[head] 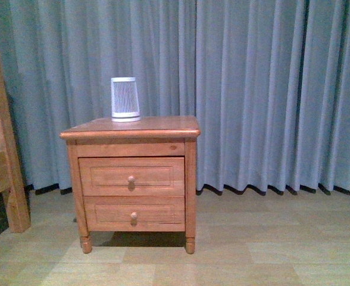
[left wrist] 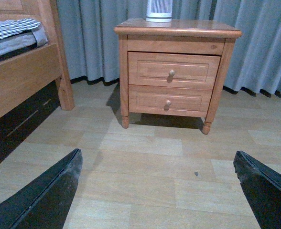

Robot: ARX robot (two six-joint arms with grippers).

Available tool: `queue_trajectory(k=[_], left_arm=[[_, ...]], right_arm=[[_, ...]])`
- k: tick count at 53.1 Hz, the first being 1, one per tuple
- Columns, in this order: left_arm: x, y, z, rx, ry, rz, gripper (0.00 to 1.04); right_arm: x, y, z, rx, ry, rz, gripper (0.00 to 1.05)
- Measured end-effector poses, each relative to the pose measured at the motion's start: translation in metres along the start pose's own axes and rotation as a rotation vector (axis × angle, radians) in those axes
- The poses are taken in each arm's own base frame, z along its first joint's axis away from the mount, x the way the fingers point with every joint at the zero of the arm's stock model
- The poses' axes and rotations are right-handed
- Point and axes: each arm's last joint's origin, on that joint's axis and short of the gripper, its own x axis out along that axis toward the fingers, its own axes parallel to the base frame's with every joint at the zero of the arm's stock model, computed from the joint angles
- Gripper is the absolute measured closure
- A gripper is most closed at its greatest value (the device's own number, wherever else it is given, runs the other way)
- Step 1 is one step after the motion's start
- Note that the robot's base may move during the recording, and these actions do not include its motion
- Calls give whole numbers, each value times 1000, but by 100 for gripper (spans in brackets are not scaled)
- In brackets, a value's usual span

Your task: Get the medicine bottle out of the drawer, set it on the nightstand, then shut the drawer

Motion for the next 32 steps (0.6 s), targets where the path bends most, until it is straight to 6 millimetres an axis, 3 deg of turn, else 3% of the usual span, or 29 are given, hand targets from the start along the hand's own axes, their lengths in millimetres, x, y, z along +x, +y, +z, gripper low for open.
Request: queue_trajectory(k=[32], left_arm=[[0,0,0,0,0,0,7]], right_arm=[[0,0,0,0,0,0,7]])
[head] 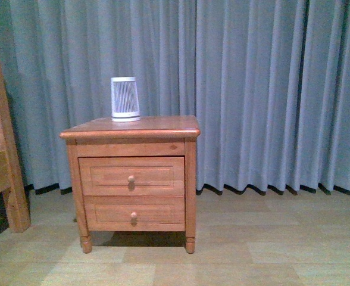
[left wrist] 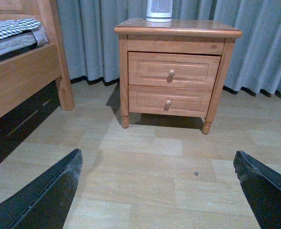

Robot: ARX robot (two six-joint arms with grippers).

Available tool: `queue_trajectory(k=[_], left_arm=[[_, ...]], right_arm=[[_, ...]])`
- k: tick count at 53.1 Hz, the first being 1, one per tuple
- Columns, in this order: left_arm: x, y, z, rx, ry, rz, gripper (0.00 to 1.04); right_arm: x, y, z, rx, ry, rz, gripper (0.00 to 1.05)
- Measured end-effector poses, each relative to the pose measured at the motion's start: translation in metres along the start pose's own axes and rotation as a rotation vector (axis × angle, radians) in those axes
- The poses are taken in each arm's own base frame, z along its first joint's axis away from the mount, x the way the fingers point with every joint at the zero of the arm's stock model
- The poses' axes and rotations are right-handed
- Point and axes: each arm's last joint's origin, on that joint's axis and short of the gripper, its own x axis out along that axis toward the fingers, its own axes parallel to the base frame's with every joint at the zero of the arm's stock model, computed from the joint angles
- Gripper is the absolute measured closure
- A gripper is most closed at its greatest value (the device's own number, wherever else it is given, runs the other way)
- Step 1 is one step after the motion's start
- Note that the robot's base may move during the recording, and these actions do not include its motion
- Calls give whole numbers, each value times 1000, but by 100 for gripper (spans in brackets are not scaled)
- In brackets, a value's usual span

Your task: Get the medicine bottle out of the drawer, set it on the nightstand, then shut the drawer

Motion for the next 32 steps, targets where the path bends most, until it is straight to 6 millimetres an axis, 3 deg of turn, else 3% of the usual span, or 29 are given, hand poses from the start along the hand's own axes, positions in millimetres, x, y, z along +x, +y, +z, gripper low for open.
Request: queue_trajectory(k=[32], left_arm=[[0,0,0,0,0,0,7]], right_arm=[[0,0,0,0,0,0,7]])
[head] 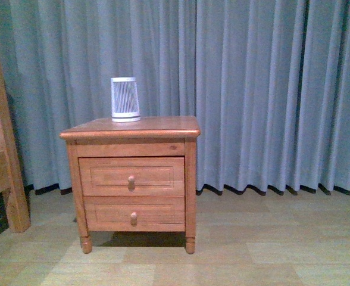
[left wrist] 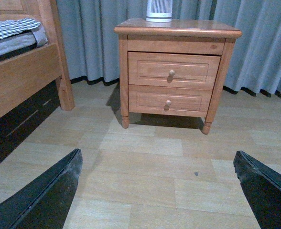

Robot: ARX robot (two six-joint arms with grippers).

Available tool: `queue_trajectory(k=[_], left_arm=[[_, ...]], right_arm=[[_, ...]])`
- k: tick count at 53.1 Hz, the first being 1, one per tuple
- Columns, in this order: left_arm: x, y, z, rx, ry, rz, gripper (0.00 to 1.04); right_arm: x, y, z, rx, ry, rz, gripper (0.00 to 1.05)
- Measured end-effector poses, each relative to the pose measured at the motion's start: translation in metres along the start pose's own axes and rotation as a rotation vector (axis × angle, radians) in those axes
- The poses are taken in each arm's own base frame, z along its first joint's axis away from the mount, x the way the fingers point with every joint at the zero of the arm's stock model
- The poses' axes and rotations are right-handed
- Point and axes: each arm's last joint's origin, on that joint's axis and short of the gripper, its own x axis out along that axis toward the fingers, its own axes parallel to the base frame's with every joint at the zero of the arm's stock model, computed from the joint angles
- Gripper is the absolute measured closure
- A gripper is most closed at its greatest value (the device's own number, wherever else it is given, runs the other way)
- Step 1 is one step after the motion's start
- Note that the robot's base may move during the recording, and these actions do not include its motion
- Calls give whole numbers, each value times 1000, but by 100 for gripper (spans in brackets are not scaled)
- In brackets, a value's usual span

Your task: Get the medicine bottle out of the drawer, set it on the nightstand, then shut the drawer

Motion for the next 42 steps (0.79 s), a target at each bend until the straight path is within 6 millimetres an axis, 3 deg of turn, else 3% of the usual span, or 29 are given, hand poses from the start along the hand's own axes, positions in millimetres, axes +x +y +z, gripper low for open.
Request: queue_trajectory(k=[42], left_arm=[[0,0,0,0,0,0,7]], right_arm=[[0,0,0,0,0,0,7]])
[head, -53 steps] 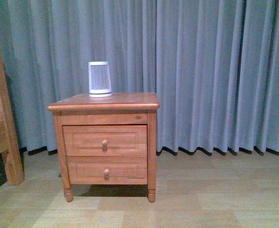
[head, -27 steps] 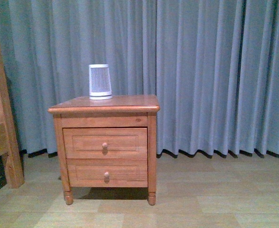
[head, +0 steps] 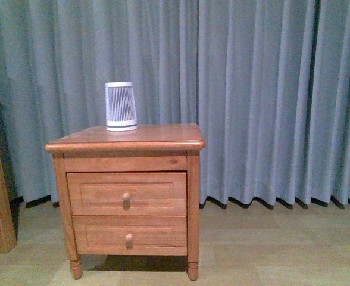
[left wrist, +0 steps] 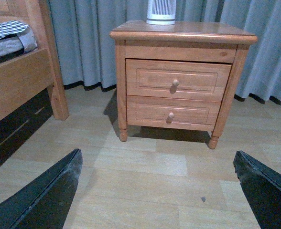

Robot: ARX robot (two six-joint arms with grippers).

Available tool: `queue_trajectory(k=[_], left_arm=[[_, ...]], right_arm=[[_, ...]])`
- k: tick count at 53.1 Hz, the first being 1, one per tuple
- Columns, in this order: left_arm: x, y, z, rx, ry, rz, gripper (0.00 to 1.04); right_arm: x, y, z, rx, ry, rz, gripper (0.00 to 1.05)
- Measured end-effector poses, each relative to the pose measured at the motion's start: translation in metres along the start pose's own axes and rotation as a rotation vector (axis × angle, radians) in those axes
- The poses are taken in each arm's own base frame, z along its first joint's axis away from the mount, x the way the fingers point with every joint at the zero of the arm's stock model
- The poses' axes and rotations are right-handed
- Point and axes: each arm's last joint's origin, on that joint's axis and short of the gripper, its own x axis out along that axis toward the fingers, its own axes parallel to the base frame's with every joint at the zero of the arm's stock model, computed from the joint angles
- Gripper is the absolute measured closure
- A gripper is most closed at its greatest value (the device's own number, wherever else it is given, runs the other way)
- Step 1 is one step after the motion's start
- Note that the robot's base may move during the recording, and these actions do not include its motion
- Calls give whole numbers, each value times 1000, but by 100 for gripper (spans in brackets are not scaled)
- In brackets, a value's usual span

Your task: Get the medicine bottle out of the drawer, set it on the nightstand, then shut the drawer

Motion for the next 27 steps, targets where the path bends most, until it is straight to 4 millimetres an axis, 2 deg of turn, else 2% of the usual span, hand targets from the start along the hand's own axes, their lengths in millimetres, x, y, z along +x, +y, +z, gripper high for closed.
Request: queue_trajectory(k=[27], left_arm=[[0,0,0,0,0,0,7]], right_arm=[[0,0,0,0,0,0,7]])
